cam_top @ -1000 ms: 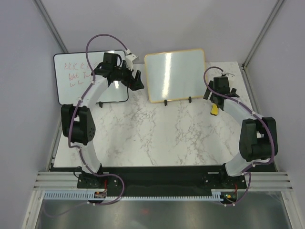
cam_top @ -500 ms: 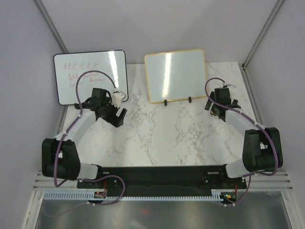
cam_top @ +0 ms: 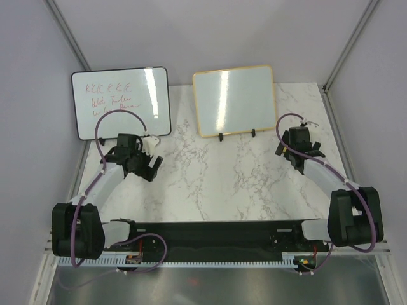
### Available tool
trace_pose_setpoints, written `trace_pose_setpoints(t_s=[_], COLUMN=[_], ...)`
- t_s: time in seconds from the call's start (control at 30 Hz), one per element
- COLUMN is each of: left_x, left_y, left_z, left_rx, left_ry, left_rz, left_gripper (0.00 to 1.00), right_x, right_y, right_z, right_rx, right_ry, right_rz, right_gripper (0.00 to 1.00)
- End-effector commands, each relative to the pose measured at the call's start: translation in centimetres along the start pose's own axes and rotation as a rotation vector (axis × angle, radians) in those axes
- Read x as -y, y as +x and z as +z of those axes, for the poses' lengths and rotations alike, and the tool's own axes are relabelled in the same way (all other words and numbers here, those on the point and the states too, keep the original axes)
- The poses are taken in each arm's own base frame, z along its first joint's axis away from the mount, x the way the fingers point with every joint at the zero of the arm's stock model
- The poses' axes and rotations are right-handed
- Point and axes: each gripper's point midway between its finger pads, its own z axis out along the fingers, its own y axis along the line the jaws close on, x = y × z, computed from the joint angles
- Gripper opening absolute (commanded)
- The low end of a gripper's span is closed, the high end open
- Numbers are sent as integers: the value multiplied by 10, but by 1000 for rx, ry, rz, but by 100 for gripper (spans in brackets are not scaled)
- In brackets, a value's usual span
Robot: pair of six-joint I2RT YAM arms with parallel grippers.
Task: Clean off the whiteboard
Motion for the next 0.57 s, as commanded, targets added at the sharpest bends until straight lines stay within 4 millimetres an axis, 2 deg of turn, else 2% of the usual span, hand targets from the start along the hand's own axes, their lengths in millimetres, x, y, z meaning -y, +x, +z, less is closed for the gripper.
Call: trace_pose_setpoints(t_s=[0.0,0.47,0.53], left_x=[-6,-1,0], left_y=[-8,-7,-6], left_z=[0,1,2], left_rx=[46,57,53], left_ry=[-36,-10,-7], left_rz=[-6,-10,-13], left_gripper=[99,99,99], right_x=[-3,-7,-9], right_y=[-11,-10,-15], right_z=[-5,-9,-12], right_rx=[45,71,95], right_ry=[-22,-70,-85], right_rz=[40,52,61], right_gripper=[98,98,98])
